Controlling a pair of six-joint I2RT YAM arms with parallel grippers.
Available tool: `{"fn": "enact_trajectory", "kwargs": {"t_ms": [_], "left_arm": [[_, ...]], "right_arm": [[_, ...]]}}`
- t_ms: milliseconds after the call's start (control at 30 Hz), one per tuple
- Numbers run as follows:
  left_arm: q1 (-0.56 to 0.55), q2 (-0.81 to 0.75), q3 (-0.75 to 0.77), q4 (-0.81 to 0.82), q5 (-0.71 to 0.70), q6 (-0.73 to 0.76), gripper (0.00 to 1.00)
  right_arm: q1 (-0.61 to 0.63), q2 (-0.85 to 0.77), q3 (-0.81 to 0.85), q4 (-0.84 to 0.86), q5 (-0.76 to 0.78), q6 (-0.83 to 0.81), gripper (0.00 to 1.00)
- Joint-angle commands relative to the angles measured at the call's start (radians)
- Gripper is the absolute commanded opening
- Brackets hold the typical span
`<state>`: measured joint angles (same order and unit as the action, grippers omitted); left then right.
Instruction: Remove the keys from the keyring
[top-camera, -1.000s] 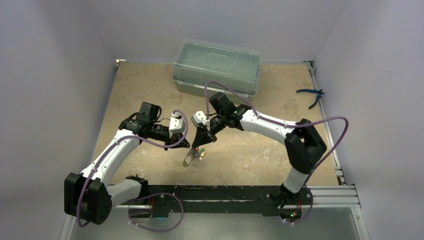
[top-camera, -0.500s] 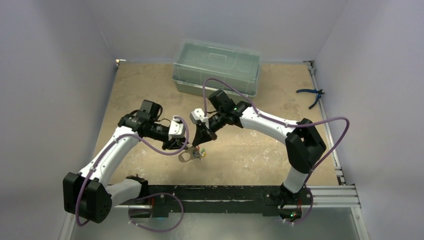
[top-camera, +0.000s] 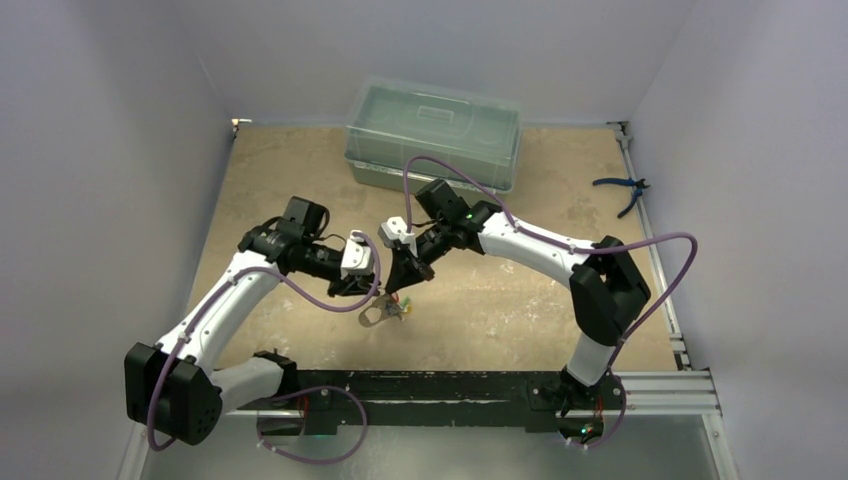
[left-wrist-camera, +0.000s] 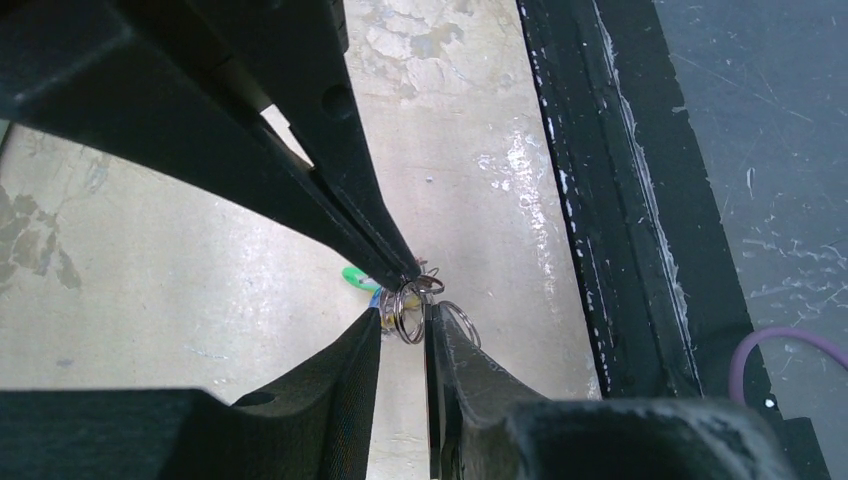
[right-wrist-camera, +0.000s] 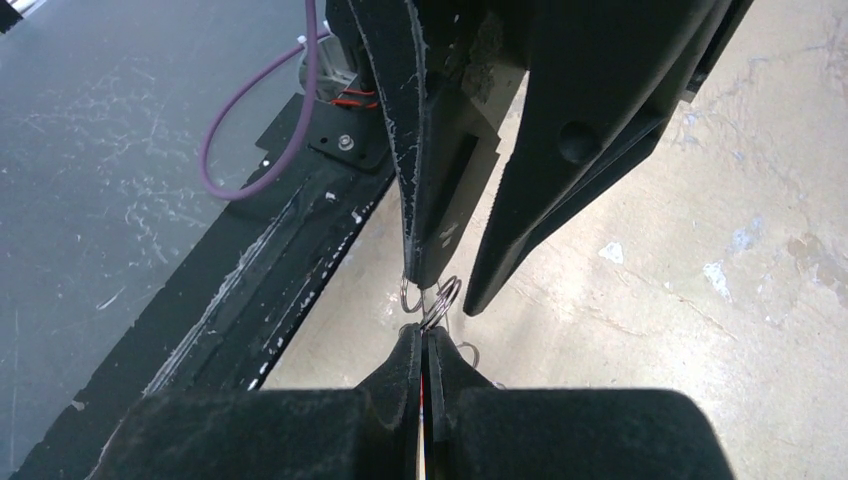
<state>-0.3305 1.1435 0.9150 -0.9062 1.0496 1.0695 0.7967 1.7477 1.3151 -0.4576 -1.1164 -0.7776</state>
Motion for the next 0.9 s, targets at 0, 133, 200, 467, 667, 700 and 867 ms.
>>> {"fn": "enact_trajectory", "kwargs": {"t_ms": [0,133,200,467,667,700,867], "left_arm": [[-0.016,-0.008,0.009,0.028,0.025,-0.019,0.22],[-0.03,-0.01,0.008,0.046,0.022,-0.039,0.22],[-0.038,-0.008,0.006,0.049,0.019,-0.042,0.21],[-0.046,-0.015,-0.014,0.064,-0.013,-0.057,0.07],[-0.047,-0.031,-0.034,0.074,-0.032,-0.096,0.0],[-0.044,-0.035,-0.034,0.093,-0.036,-0.129,0.0],[0.024,-0.055,-0.056,0.292,-0.019,-0.434,0.0]], "right_arm": [[0.004,0.009,0.051,-0.006,-0.013,0.006,0.0],[0.004,0.012,0.055,-0.005,-0.014,0.01,0.0],[0.004,0.014,0.06,-0.006,-0.016,0.012,0.0],[0.006,0.016,0.06,-0.011,-0.02,0.011,0.0],[0.004,0.008,0.045,-0.004,-0.016,0.008,0.0],[0.003,0.007,0.04,-0.003,-0.014,0.008,0.0],[0.003,0.009,-0.017,0.073,-0.001,0.048,0.0]]}}
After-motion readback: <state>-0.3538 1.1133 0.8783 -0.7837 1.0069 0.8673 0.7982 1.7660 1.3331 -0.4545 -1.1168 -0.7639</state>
